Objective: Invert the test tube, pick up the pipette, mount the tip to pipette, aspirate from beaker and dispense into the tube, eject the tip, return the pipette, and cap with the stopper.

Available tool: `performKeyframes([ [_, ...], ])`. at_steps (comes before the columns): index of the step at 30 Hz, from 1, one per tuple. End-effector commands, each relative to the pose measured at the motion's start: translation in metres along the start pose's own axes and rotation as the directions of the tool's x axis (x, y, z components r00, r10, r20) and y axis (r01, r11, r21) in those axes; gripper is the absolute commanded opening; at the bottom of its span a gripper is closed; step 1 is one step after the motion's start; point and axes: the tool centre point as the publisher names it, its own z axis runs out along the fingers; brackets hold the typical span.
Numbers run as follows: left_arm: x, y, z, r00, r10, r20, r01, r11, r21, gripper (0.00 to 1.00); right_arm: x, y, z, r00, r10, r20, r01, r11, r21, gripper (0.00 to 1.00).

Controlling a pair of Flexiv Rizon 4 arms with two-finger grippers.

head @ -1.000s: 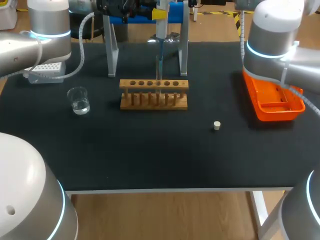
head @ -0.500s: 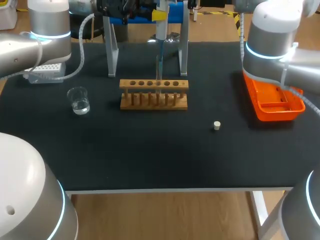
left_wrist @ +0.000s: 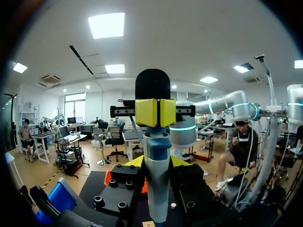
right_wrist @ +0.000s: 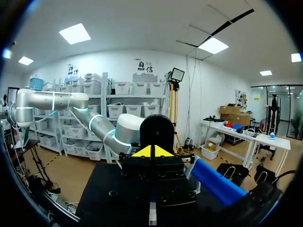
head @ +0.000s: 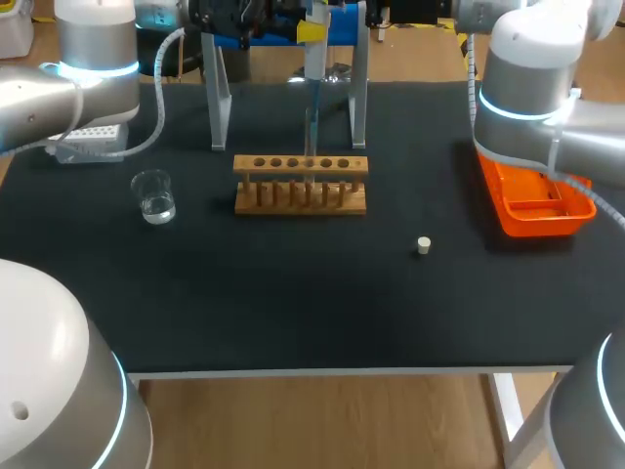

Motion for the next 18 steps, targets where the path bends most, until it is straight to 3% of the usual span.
performKeyframes([
  [1,-0.002,-0.006,-0.001,1.000,0.002,-0.007,-0.002,1.000,0.003,0.00,-0.003,-0.010,-0.001,1.000,0.005,-0.004,-0.005,1.000,0.004,0.00],
  [12,-0.002,-0.006,-0.001,1.000,0.002,-0.007,-0.002,1.000,0.003,0.00,-0.003,-0.010,-0.001,1.000,0.008,-0.004,-0.008,1.000,0.007,0.00],
  [18,-0.002,-0.006,-0.001,1.000,0.002,-0.007,-0.002,1.000,0.003,0.00,0.000,0.001,-0.001,1.000,-0.015,-0.005,0.015,1.000,-0.002,0.00],
])
